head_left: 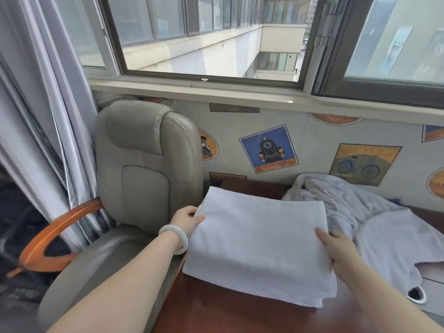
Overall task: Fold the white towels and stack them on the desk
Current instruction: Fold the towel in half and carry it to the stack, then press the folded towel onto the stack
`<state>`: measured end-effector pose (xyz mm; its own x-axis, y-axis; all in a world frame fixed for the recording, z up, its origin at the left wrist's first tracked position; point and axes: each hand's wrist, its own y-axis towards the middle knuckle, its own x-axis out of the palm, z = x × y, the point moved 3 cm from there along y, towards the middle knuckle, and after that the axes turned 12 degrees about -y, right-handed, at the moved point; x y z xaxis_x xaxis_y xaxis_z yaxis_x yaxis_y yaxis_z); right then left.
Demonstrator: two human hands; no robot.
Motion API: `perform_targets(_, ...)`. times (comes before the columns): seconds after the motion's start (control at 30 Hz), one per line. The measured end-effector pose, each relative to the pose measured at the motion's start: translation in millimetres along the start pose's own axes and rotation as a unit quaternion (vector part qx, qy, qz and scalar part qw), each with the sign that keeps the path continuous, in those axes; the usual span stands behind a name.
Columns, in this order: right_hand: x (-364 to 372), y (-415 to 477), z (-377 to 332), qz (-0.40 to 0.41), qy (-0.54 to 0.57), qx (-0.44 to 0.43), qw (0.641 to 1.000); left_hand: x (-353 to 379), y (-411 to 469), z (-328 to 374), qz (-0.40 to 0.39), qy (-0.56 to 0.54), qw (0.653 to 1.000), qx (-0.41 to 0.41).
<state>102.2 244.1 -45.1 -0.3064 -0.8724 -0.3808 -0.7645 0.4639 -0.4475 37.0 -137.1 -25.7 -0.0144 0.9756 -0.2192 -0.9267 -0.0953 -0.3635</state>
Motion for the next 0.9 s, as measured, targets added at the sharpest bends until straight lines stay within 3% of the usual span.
perform_targets(0.1,-0.1,-3.6,-2.2,0.016,-0.029,-0.029,0.999,0.6,-0.1,0.5,0.011,0.003,1.000,0.011)
perform_targets(0.2,2.3,2.3,12.5,0.026,-0.052,0.009,0.998,6.3,0.3,-2.0,0.037,0.064,0.997,0.014)
perform_targets(0.3,5.2,-9.7,-2.3,0.082,-0.142,-0.029,0.986,15.2,-3.2,10.0,0.080,0.188,0.976,0.081)
perform_targets(0.33,5.8,-13.1,-10.7,0.122,-0.210,-0.066,0.968,20.8,-6.1,15.9,0.094,0.263,0.952,0.129)
perform_targets(0.4,14.3,-26.2,-31.8,0.176,-0.358,-0.184,0.898,41.3,-16.4,26.5,0.089,0.385,0.888,0.237)
perform_targets(0.47,32.5,-32.6,-43.5,0.155,-0.456,-0.295,0.826,66.0,-25.5,28.6,0.039,0.455,0.842,0.286)
perform_targets(0.53,46.0,-25.1,-35.5,0.098,-0.533,-0.317,0.778,80.3,-21.1,16.3,-0.011,0.502,0.828,0.250)
perform_targets(0.6,48.3,-14.0,-15.1,0.055,-0.579,-0.286,0.761,81.1,-8.9,-5.0,-0.047,0.519,0.833,0.184)
perform_targets(0.9,52.9,7.1,9.2,0.045,-0.591,-0.268,0.760,83.9,14.4,-26.1,-0.079,0.523,0.837,0.144)
